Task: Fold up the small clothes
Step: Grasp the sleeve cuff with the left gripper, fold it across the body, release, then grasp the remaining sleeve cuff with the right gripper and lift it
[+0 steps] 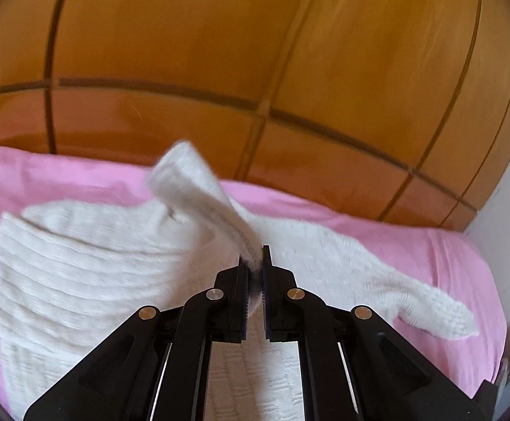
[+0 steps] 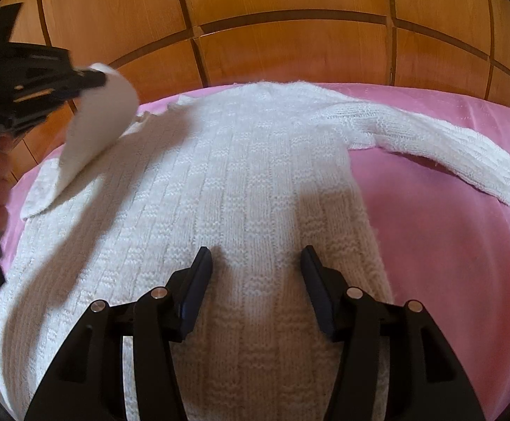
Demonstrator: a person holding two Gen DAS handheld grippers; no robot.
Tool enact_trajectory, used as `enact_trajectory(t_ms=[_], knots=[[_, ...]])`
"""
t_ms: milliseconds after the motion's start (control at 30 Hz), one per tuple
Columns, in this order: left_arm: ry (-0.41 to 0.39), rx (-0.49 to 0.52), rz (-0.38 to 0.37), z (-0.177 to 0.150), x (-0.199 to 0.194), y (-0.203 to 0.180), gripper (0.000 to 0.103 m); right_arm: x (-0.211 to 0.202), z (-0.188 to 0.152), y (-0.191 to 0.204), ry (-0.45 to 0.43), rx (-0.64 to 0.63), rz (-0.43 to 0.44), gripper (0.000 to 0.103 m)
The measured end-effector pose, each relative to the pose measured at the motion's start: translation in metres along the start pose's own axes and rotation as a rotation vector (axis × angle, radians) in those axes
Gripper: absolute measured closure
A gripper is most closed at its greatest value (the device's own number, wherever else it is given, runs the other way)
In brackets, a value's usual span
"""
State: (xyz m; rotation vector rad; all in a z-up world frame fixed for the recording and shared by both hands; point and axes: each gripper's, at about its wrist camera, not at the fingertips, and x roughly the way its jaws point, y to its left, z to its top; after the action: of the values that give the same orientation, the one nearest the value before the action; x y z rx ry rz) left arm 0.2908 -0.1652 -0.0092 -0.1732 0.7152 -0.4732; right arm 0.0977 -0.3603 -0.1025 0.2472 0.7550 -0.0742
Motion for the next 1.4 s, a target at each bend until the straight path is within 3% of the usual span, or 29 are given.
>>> enact_trajectory(t_ms=[33, 100, 133, 167, 267, 433, 567, 667, 767, 867, 933, 1100, 1167, 1267, 1400], knots=[[0.022, 0.002, 0.002, -0.004, 0.007, -0.001, 0.097, 0.000, 0.000, 0.000, 0.000, 0.001, 0.001, 0.050], [0.059, 0.022, 0.019, -0.013, 0.015, -0.002, 0.070, 0.000, 0.000, -0.001, -0.001, 0.005, 0.006, 0.050], [0.068, 0.031, 0.025, -0.019, 0.015, -0.001, 0.032, 0.000, 0.000, -0.002, -0.001, 0.006, 0.007, 0.049], [0.065, 0.038, 0.036, -0.026, 0.011, 0.002, 0.010, 0.000, 0.000, -0.002, -0.001, 0.007, 0.008, 0.049], [0.020, 0.052, 0.015, -0.046, -0.009, 0.014, 0.009, 0.000, 0.001, -0.003, -0.001, 0.012, 0.015, 0.049], [0.051, 0.058, 0.106, -0.086, -0.039, 0.051, 0.009, 0.000, 0.001, -0.004, -0.001, 0.016, 0.020, 0.049], [0.052, -0.054, 0.150, -0.099, -0.064, 0.093, 0.009, 0.000, 0.001, -0.004, -0.001, 0.016, 0.018, 0.049], [0.076, -0.122, 0.254, -0.110, -0.078, 0.126, 0.009, 0.000, 0.000, -0.004, -0.002, 0.016, 0.019, 0.049], [0.098, -0.168, 0.268, -0.121, -0.089, 0.154, 0.009, 0.000, 0.001, -0.004, -0.003, 0.019, 0.029, 0.046], [0.106, -0.099, 0.382, -0.128, -0.100, 0.158, 0.009, -0.002, 0.001, -0.004, -0.005, 0.024, 0.041, 0.045], [0.168, -0.078, 0.376, -0.136, -0.095, 0.160, 0.007, -0.003, 0.001, -0.005, -0.007, 0.027, 0.047, 0.045], [0.147, -0.046, 0.380, -0.143, -0.101, 0.157, 0.004, -0.007, 0.000, -0.006, -0.027, 0.042, 0.046, 0.045], [0.140, -0.042, 0.387, -0.144, -0.102, 0.155, 0.004, -0.018, -0.003, -0.011, -0.074, 0.074, 0.041, 0.039], [0.136, -0.048, 0.378, -0.146, -0.104, 0.155, 0.004, -0.044, -0.009, -0.034, -0.178, 0.176, 0.082, 0.033], [0.134, -0.061, 0.362, -0.142, -0.102, 0.158, 0.004, -0.056, -0.008, -0.081, -0.173, 0.309, 0.058, 0.033]])
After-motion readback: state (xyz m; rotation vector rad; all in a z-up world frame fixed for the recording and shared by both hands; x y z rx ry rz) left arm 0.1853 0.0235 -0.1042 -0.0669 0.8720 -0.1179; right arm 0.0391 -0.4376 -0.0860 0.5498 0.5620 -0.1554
